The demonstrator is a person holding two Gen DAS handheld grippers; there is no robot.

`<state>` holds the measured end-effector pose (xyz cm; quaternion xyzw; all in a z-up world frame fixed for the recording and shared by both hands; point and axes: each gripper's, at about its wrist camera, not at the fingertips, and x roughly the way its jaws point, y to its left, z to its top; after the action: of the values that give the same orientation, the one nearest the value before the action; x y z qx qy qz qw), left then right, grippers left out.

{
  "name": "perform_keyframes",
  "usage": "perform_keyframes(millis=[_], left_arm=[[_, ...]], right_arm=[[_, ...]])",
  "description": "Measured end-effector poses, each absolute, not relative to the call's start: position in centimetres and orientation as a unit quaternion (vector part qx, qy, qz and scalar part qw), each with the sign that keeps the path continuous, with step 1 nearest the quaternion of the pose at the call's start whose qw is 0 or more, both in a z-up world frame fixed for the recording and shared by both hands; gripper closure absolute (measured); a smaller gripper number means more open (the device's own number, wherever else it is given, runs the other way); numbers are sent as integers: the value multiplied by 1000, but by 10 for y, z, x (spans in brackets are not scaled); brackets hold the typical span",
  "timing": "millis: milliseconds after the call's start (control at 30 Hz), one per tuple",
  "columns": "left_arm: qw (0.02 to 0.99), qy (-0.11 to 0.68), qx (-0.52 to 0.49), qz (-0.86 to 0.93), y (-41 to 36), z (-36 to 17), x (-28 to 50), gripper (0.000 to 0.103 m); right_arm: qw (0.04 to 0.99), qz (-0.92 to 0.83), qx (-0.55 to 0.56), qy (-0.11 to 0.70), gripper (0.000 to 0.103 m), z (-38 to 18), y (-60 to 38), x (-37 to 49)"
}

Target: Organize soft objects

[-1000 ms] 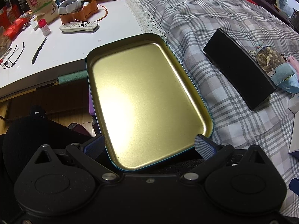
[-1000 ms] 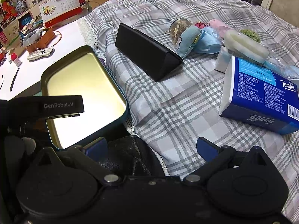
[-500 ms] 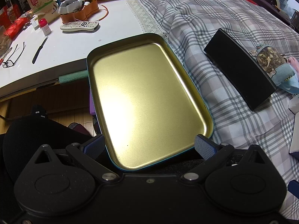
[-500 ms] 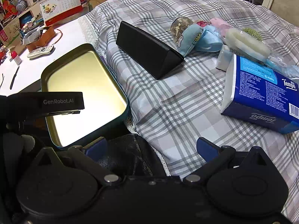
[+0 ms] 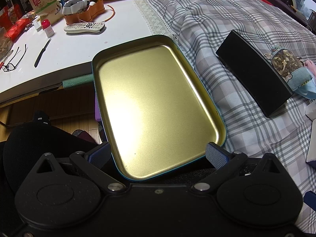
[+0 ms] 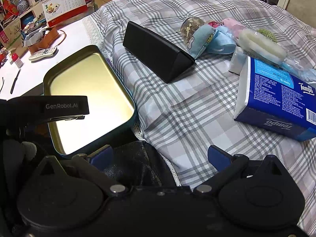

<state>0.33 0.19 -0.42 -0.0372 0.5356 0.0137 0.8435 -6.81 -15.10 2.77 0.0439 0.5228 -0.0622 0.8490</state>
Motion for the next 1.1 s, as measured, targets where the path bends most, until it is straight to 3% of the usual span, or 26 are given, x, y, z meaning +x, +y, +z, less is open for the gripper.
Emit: perform_keyframes(millis=[1100], left_arm=[[853, 520, -33, 10, 0, 0, -1, 5]], right_arm=[[858, -66, 62, 506, 1, 39, -163, -69]])
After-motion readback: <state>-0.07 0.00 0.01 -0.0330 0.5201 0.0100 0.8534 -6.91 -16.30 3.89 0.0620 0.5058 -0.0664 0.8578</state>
